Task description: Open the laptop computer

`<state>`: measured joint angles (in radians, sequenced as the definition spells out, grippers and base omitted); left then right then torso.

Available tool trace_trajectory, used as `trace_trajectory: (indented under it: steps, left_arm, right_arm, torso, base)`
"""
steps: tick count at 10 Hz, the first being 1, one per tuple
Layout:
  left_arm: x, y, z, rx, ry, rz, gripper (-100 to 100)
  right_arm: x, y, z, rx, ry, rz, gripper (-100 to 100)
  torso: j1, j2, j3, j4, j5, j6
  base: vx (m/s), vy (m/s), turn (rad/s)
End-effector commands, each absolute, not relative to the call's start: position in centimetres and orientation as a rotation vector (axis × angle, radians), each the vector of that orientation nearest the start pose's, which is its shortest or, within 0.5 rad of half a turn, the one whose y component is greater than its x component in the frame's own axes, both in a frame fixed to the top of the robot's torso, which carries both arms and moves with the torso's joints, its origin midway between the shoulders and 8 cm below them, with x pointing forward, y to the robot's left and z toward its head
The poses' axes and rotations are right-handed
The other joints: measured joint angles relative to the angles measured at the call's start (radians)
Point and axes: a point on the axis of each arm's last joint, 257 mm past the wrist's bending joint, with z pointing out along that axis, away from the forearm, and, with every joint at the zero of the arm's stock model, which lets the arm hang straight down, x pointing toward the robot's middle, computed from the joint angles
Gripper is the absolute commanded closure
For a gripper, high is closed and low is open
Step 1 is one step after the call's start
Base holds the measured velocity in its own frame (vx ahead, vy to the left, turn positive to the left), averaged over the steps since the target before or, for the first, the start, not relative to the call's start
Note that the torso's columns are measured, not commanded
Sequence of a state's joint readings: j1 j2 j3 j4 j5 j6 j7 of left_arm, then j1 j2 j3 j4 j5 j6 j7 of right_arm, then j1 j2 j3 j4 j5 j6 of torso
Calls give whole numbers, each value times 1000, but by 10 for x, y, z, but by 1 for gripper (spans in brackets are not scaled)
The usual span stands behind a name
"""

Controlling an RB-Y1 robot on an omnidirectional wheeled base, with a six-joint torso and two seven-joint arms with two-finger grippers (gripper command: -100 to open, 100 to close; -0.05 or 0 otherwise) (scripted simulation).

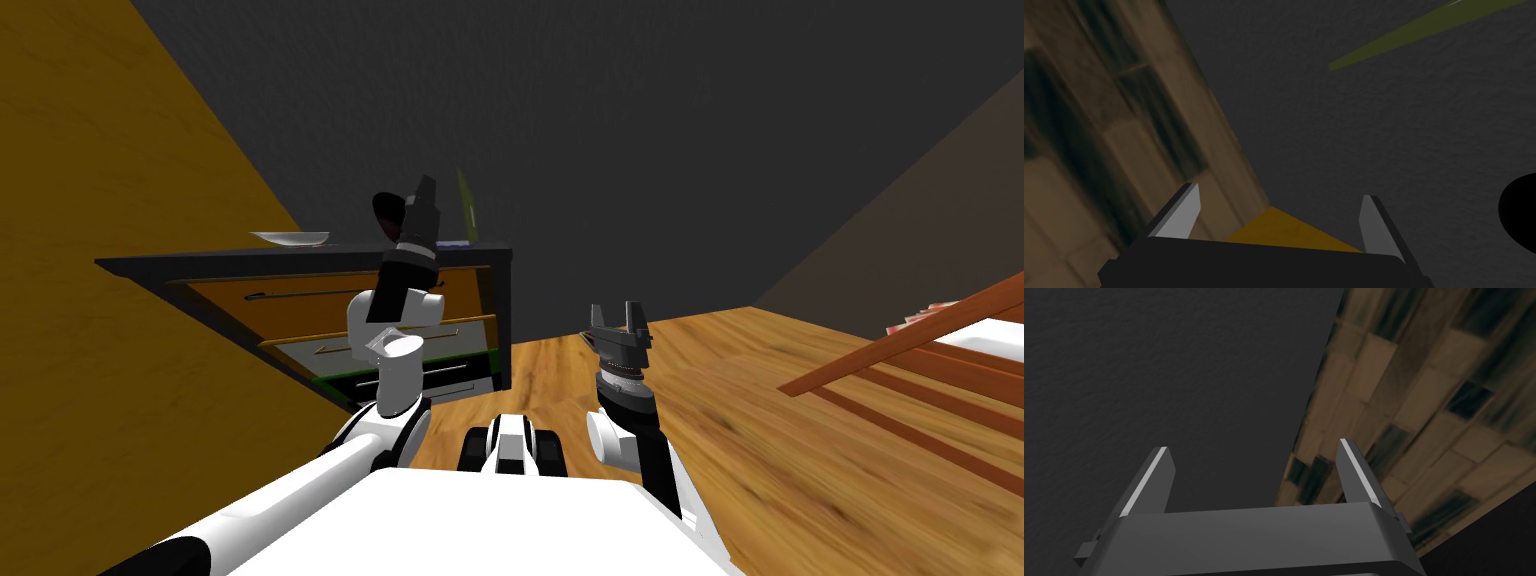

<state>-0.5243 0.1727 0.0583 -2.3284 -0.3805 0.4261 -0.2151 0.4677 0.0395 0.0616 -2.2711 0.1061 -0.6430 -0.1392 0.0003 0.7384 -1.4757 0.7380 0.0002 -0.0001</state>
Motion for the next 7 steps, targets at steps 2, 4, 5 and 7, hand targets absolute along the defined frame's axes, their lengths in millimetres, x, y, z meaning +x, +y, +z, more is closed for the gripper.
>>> trace_trajectory:
  steps: [2, 4, 5, 7]
  left_arm:
    - [443, 211, 291, -363, 668, -867, -100]
    - [450, 211, 295, -387, 685, -852, -100]
    - [455, 208, 300, -400, 695, -841, -100]
    - [462, 207, 303, -420, 714, -828, -100]
  right_arm:
    - [325, -241, 56, 537, 503, 1478, 0]
    - [325, -241, 56, 537, 503, 1478, 0]
    - [325, -241, 56, 537, 503, 1478, 0]
    - [325, -241, 56, 537, 503, 1478, 0]
  torso:
    - [0, 0, 0, 0, 0, 0]
    - [0, -1, -1, 0, 0, 0]
    - [0, -1, -1, 0, 0, 0]
    - [0, 0, 0, 0, 0, 0]
  base:
    - [31, -3, -5]
    - [42, 3, -9]
    - [42, 9, -10]
    - [40, 7, -12]
